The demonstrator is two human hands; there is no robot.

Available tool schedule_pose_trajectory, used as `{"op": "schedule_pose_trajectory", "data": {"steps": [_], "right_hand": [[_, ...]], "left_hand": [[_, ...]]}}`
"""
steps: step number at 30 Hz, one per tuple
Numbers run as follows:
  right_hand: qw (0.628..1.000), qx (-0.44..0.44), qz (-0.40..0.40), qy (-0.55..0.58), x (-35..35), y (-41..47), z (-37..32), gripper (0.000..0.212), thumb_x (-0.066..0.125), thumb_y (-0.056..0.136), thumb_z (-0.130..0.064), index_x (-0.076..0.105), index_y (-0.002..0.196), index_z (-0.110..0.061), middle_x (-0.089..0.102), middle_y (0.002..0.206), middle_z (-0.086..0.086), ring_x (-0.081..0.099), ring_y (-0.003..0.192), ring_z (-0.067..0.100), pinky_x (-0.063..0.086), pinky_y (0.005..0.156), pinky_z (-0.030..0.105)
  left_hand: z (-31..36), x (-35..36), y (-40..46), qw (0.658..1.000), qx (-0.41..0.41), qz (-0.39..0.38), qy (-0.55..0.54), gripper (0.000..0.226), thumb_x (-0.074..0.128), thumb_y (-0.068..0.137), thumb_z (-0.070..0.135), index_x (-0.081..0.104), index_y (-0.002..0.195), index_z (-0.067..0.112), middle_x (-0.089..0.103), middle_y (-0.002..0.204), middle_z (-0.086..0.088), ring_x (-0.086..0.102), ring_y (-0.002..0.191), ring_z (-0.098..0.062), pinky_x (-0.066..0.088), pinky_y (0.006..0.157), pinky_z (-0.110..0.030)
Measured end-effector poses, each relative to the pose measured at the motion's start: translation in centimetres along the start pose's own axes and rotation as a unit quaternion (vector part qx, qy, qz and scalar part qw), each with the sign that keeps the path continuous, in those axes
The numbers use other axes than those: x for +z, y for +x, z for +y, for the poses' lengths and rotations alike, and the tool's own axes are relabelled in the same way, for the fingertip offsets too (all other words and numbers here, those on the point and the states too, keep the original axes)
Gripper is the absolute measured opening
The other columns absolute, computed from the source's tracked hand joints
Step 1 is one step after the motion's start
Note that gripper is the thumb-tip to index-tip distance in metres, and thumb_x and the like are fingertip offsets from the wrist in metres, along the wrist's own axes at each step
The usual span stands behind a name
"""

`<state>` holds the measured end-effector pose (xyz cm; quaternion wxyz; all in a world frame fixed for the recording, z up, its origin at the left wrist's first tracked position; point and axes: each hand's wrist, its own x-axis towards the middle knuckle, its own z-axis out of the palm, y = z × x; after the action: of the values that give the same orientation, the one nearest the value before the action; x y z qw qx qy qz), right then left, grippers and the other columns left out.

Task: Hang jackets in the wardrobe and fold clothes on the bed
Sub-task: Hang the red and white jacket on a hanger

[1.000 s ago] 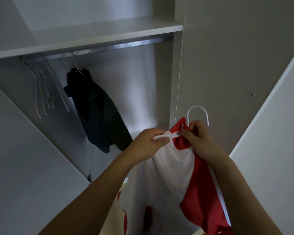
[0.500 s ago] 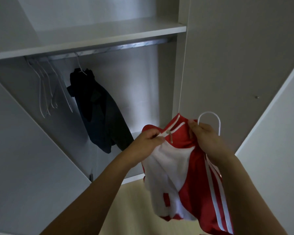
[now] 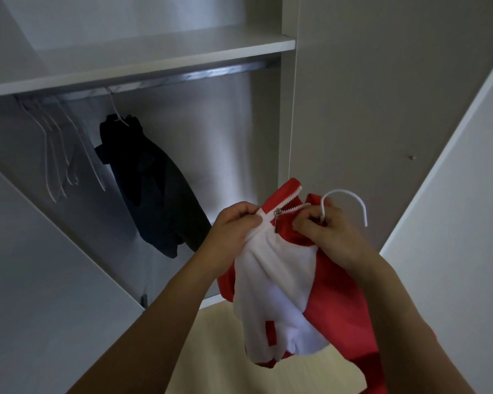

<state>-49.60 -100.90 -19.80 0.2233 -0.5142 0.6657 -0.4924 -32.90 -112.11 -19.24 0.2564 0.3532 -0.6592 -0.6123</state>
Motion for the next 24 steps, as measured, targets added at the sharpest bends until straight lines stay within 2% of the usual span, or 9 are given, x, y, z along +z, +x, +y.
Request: {"op": "schedule_pose_trajectory", "data": {"steps": [2,4,7,10,14,17,21,22,24], "right_hand": [[1.000,-0.006,0.005,-0.005,0.1,-0.2,-0.2,0.028,0.076,0.074,-0.046,0.067,0.062,-0.022,0.058,0.085,-0.026,0.056,0.079,-0.003,0.043,0.067,0.006],[1.000,-0.011,0.015,-0.016,0.5,-0.2,-0.3,0.027,0.082,0.070,-0.041,0.066,0.060,-0.022,0.057,0.084,-0.036,0.056,0.074,-0.010,0.040,0.062,0.001],[0.999,-0.011,0.031,-0.043,0.8,-0.2,-0.3,0.022,0.086,0.067,-0.035,0.067,0.064,-0.025,0.056,0.087,-0.039,0.054,0.080,-0.014,0.036,0.067,-0.003],[0.996,0.005,0.042,-0.076,1.1,-0.1,0.0,0.019,0.086,0.067,-0.035,0.067,0.072,-0.036,0.054,0.088,-0.024,0.051,0.086,-0.015,0.035,0.071,-0.003],[0.997,0.013,0.034,-0.075,1.6,0.2,0.6,0.017,0.083,0.071,-0.033,0.068,0.073,-0.042,0.054,0.093,-0.022,0.053,0.089,-0.010,0.038,0.074,0.000],[0.998,0.005,0.022,-0.054,1.7,0.3,0.8,0.016,0.076,0.078,-0.020,0.072,0.073,-0.035,0.060,0.089,-0.018,0.056,0.089,-0.002,0.041,0.077,0.005],[1.000,0.023,0.003,-0.008,1.1,0.4,0.6,0.020,0.062,0.087,-0.008,0.069,0.070,-0.016,0.060,0.089,0.001,0.056,0.089,0.010,0.045,0.084,0.025],[0.999,0.038,-0.003,0.011,0.9,0.4,0.5,0.026,0.059,0.090,-0.008,0.065,0.067,-0.016,0.057,0.092,0.006,0.056,0.084,0.007,0.045,0.081,0.024],[0.998,0.067,-0.007,0.021,0.7,0.3,0.2,0.029,0.055,0.095,-0.010,0.065,0.069,-0.018,0.053,0.098,0.006,0.056,0.075,-0.004,0.042,0.072,0.008]], "left_hand": [[0.2,-0.1,-0.1,1.000,0.015,-0.008,0.013,0.017,0.061,0.094,0.018,0.074,0.087,0.027,0.073,0.095,0.002,0.070,0.091,-0.020,0.057,0.086,-0.040],[0.3,-0.1,-0.2,1.000,0.020,-0.008,0.016,0.019,0.063,0.093,0.019,0.075,0.086,0.030,0.074,0.093,0.005,0.071,0.086,-0.015,0.058,0.082,-0.035],[0.4,-0.1,-0.5,0.999,0.014,-0.019,0.024,0.021,0.063,0.093,0.021,0.076,0.085,0.036,0.074,0.092,0.012,0.070,0.082,-0.007,0.057,0.072,-0.023],[0.4,-0.1,-0.7,0.998,0.010,-0.036,0.042,0.023,0.063,0.094,0.026,0.075,0.084,0.043,0.073,0.093,0.017,0.069,0.083,-0.003,0.055,0.068,-0.017],[0.2,0.0,-0.5,0.999,0.002,-0.036,0.033,0.019,0.062,0.094,0.025,0.076,0.088,0.037,0.073,0.094,0.015,0.070,0.084,-0.004,0.055,0.072,-0.019],[0.0,-0.1,-0.4,0.999,-0.002,-0.038,0.039,0.016,0.061,0.095,0.024,0.075,0.094,0.032,0.074,0.096,0.012,0.070,0.087,-0.006,0.057,0.078,-0.023],[-0.2,0.2,-0.1,0.998,-0.003,-0.025,0.051,0.016,0.059,0.096,0.022,0.074,0.095,0.030,0.073,0.094,0.011,0.070,0.086,-0.007,0.057,0.074,-0.019],[-0.2,0.3,0.1,0.998,0.002,-0.016,0.064,0.016,0.059,0.097,0.021,0.073,0.095,0.028,0.073,0.093,0.010,0.069,0.086,-0.007,0.056,0.073,-0.018],[-0.3,0.7,0.4,0.995,0.017,-0.005,0.100,0.016,0.058,0.097,0.019,0.072,0.093,0.027,0.071,0.090,0.010,0.068,0.083,-0.005,0.056,0.071,-0.014]]}}
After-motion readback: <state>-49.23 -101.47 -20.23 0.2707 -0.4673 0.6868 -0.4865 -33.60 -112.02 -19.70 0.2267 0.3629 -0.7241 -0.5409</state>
